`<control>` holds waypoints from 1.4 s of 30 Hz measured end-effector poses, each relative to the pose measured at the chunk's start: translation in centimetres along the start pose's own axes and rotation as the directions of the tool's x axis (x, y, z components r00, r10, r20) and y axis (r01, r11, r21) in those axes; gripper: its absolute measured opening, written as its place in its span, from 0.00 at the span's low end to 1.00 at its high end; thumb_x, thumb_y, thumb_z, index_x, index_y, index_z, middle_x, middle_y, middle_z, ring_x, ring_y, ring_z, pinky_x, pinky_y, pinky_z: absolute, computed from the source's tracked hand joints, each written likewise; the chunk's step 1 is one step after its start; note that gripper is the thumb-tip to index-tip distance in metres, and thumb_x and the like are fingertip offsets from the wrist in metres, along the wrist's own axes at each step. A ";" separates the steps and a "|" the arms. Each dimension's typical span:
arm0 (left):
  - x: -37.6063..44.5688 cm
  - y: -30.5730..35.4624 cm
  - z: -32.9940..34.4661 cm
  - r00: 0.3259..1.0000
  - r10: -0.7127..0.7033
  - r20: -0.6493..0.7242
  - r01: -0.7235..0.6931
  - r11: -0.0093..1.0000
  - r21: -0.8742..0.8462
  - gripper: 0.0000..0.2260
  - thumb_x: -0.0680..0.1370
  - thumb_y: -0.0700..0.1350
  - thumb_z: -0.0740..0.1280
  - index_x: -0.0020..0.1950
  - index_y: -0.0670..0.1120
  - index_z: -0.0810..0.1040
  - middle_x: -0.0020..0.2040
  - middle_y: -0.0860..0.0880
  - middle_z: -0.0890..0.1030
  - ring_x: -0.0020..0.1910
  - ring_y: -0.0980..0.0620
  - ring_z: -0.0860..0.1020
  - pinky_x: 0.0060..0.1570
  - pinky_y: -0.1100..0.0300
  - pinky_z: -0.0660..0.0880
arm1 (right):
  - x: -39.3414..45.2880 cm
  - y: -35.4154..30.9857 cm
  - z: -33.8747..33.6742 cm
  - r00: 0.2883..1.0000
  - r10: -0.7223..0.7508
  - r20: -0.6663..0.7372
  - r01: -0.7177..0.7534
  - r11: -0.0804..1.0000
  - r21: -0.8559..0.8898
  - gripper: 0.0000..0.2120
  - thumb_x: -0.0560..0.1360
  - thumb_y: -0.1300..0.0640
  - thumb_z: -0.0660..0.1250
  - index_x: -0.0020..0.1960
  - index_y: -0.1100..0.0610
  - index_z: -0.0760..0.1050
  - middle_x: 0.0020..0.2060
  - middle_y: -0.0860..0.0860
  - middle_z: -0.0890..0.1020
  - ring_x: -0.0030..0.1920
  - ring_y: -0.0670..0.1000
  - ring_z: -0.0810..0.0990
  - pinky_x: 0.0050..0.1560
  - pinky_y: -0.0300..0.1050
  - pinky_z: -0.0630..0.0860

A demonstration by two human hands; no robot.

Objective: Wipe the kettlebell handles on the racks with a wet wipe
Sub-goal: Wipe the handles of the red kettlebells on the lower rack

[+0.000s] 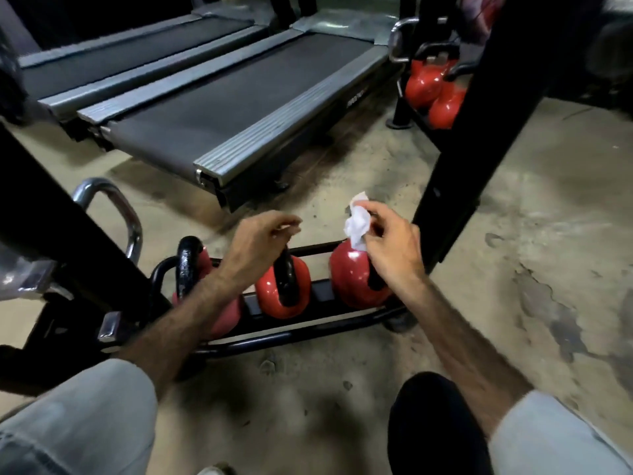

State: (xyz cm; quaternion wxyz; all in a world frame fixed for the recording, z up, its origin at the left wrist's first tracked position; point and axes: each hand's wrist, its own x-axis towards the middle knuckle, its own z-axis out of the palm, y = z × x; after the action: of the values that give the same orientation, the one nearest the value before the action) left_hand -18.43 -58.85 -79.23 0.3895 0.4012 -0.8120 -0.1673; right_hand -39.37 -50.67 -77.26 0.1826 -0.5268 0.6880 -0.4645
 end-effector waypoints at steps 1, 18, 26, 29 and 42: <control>0.6 0.9 0.6 1.000 0.008 0.001 -0.008 1.000 -0.014 0.06 0.75 0.41 0.71 0.51 0.44 0.83 0.45 0.52 0.83 0.42 0.57 0.81 0.44 0.69 0.76 | -0.8 0.6 -1.4 0.998 -0.023 -0.058 0.022 1.000 -0.015 0.11 0.75 0.55 0.67 0.55 0.45 0.81 0.38 0.39 0.82 0.43 0.34 0.77 0.44 0.24 0.69; 4.2 5.1 10.5 0.934 -0.027 0.357 0.044 0.998 -0.038 0.16 0.76 0.40 0.68 0.64 0.44 0.77 0.71 0.45 0.69 0.71 0.52 0.66 0.70 0.54 0.66 | -5.8 9.2 1.8 0.941 0.313 -0.132 -0.275 0.930 0.242 0.21 0.75 0.52 0.70 0.67 0.46 0.74 0.53 0.48 0.82 0.54 0.45 0.80 0.57 0.41 0.75; 4.7 5.2 9.7 0.918 -0.073 0.390 0.112 0.991 -0.078 0.16 0.74 0.42 0.71 0.61 0.45 0.78 0.70 0.50 0.71 0.67 0.58 0.68 0.64 0.68 0.62 | -4.9 8.9 2.9 0.913 0.377 -0.158 -0.317 0.897 0.309 0.13 0.79 0.50 0.64 0.50 0.59 0.82 0.36 0.52 0.82 0.37 0.42 0.76 0.43 0.47 0.75; 4.9 5.1 9.7 0.919 -0.083 0.386 0.129 0.987 -0.095 0.16 0.73 0.42 0.72 0.61 0.46 0.79 0.69 0.50 0.72 0.66 0.61 0.67 0.65 0.69 0.60 | -7.9 8.8 3.3 0.886 0.386 -0.257 -0.312 0.906 0.285 0.11 0.78 0.57 0.67 0.58 0.57 0.82 0.39 0.45 0.84 0.37 0.33 0.77 0.39 0.24 0.70; 4.6 4.3 9.9 0.932 -0.069 0.356 0.152 0.965 -0.214 0.13 0.75 0.38 0.69 0.59 0.48 0.80 0.67 0.50 0.74 0.67 0.60 0.69 0.70 0.62 0.63 | -8.9 9.5 4.5 0.904 0.220 -0.367 -0.150 0.966 0.211 0.18 0.76 0.61 0.69 0.65 0.53 0.75 0.45 0.51 0.86 0.43 0.30 0.78 0.46 0.29 0.77</control>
State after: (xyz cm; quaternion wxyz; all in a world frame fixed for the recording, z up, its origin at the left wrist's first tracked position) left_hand -29.98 -60.16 -80.74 0.2762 0.3614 -0.8177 -0.3528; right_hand -37.96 -44.58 -89.54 0.1329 -0.3383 0.7132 -0.5994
